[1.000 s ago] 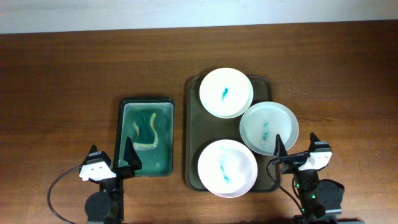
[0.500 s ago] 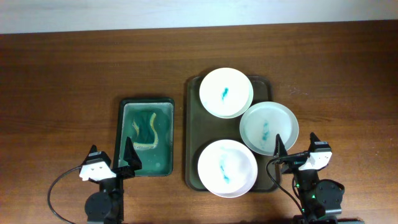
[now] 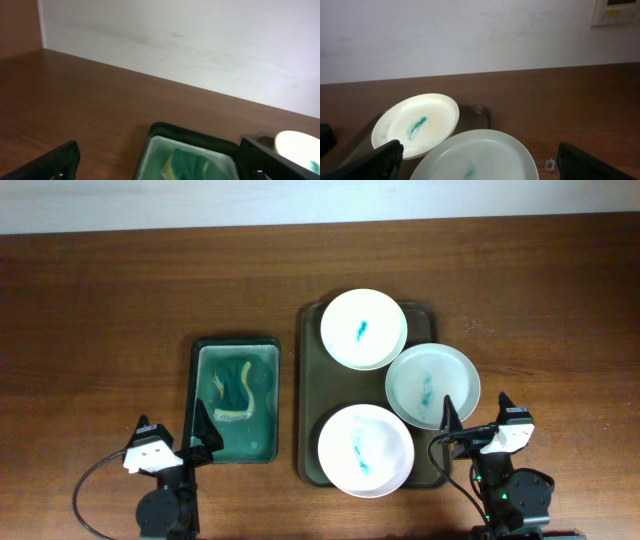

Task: Clean dirty plates on tray and stack at the side

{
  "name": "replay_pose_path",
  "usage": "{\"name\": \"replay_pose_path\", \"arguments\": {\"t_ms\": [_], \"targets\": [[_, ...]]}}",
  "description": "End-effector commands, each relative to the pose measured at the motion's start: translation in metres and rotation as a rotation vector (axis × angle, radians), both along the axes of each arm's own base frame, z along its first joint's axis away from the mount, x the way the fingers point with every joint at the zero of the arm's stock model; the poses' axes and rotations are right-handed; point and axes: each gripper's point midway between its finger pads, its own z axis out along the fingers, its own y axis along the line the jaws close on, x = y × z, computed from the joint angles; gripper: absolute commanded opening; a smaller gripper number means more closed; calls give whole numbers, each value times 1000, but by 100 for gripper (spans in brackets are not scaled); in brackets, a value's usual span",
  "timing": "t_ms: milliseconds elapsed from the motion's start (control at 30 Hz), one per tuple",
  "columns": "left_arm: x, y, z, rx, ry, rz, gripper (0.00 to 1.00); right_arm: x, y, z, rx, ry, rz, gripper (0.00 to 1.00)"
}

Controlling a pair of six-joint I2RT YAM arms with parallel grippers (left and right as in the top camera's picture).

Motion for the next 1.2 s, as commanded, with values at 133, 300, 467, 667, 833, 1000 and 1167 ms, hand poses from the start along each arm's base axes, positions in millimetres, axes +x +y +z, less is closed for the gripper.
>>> {"name": "replay_pose_path", "arguments": {"t_ms": [133,300,467,667,833,1000,1167], "targets": [[-2,9,7,11,-33,56,99,-1,9,-3,11,9,55,98],[1,-16,39,2,-166,-92,99,-6,35,7,20,-22,210,98],[-1,-25,64,8,-173,-146,99,-20,50,49,19,-58,300,98],[11,-37,99,9,115,-208,99,-22,50,102,33,50,299,98],[34,-48,121,-9,410,-258,99,5,50,109,68,317,293,98],[63,-50,120,-18,632,-253,99,31,51,96,106,617,281,98],[84,-65,81,-66,780,-319,99,43,59,54,163,864,314,98]]}}
